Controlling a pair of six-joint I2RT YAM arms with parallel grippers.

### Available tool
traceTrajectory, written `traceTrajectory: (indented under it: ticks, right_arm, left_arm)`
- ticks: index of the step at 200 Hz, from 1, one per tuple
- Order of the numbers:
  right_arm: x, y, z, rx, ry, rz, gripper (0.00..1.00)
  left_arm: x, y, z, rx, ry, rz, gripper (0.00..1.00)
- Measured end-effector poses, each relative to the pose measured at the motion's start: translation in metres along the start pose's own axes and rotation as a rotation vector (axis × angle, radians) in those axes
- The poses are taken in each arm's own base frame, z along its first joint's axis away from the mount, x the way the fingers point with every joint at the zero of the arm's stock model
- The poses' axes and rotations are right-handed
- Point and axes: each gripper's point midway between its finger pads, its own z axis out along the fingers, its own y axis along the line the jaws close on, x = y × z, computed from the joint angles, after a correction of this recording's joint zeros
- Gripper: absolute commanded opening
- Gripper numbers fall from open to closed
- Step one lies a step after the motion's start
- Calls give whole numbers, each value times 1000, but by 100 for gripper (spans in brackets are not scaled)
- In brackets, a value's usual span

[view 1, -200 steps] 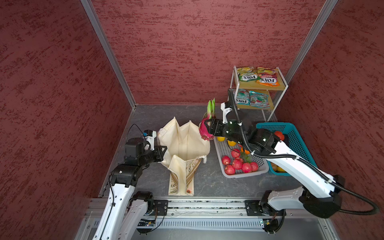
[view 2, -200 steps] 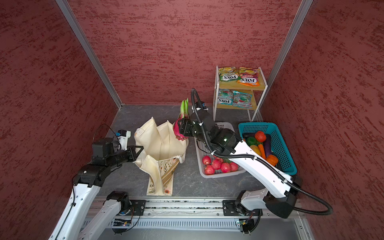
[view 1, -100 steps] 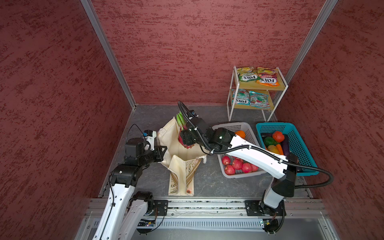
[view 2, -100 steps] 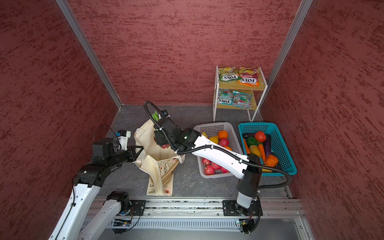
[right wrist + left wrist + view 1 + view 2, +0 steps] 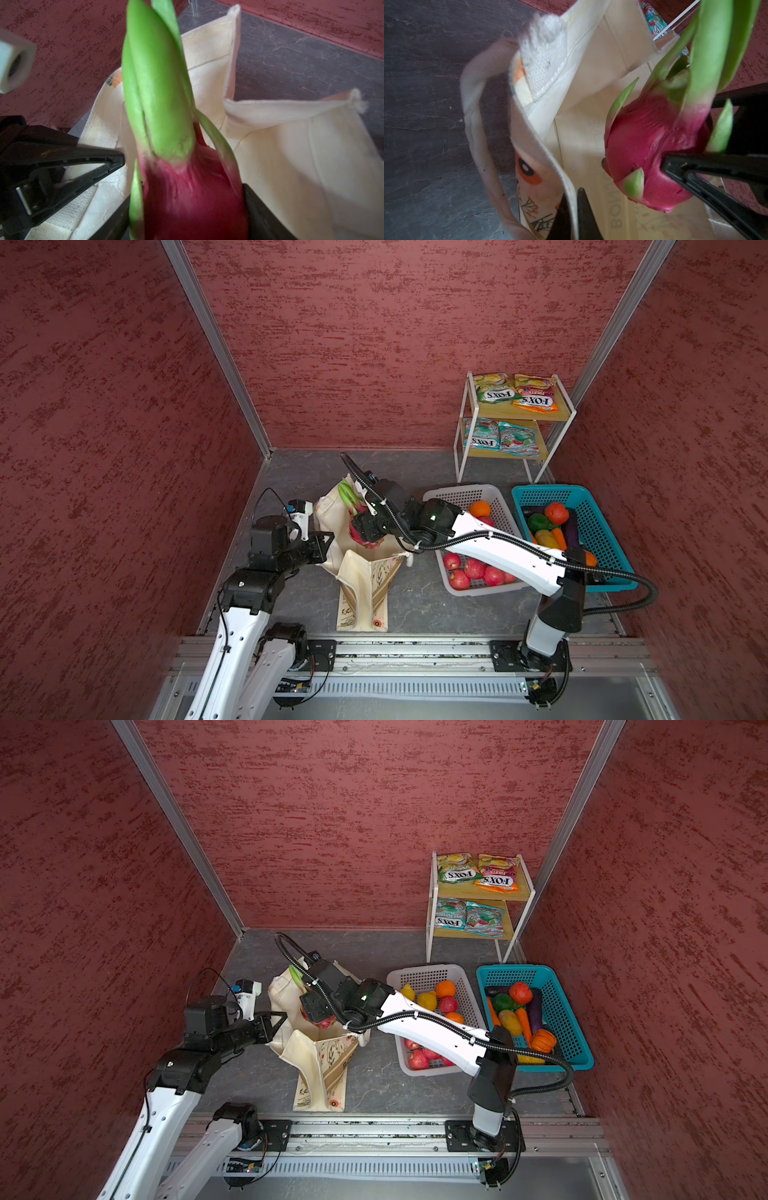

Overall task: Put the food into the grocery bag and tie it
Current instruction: 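Carry the dragon fruit with the right gripper over the open bag, then lower the dragon fruit into the bag and open the right gripper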

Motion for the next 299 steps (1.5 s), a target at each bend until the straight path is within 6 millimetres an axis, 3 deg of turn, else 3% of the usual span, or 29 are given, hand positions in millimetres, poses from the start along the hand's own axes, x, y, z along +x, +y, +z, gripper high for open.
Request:
traceTrajectory:
  ticks: [70, 118, 226, 245, 262, 299]
  right_arm:
    - [31, -6, 25, 41, 138, -74, 60]
    - [34, -7, 27, 45, 150, -106, 62]
    - [57, -23, 61, 128, 217, -168, 69]
    - [59, -23, 62, 132, 222, -173, 78]
    - [61, -24, 63, 136, 228, -171, 98]
    - [60, -25, 62, 138, 228, -172, 99]
  left_arm:
    - [0, 0, 0, 0, 0, 0, 9]
    - [0, 0, 0, 0, 0, 0, 9]
    - [0, 0, 0, 1, -1, 0, 9]
    - [0, 0, 0, 0, -1, 0, 10]
    - [0, 0, 0, 1, -1, 0, 10]
    - [0, 0, 0, -1, -2, 0, 10]
